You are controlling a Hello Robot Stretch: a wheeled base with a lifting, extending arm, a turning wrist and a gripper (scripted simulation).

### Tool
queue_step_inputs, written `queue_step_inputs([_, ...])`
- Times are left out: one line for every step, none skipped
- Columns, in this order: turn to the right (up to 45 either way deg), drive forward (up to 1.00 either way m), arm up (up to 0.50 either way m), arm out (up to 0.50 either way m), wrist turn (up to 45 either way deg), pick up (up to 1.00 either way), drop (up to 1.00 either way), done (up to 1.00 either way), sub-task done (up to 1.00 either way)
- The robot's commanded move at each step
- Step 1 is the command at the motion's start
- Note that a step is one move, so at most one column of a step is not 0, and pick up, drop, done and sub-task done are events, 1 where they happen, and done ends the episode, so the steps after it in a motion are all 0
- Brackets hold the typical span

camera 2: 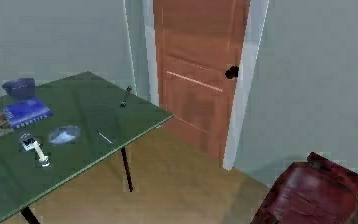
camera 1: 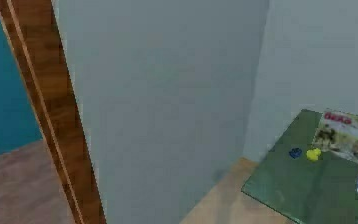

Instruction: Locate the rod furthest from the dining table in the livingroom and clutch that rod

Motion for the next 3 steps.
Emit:
queue_step_inputs([30.0,0.00,0.00,0.00,0.0,0.00,0.00,0.00,0.00])
queue_step_inputs([0.0,0.25,0.00,0.00,0.0,0.00,0.00,0.00,0.00])
queue_step_inputs([45.0,0.00,0.00,0.00,0.0,0.00,0.00,0.00,0.00])
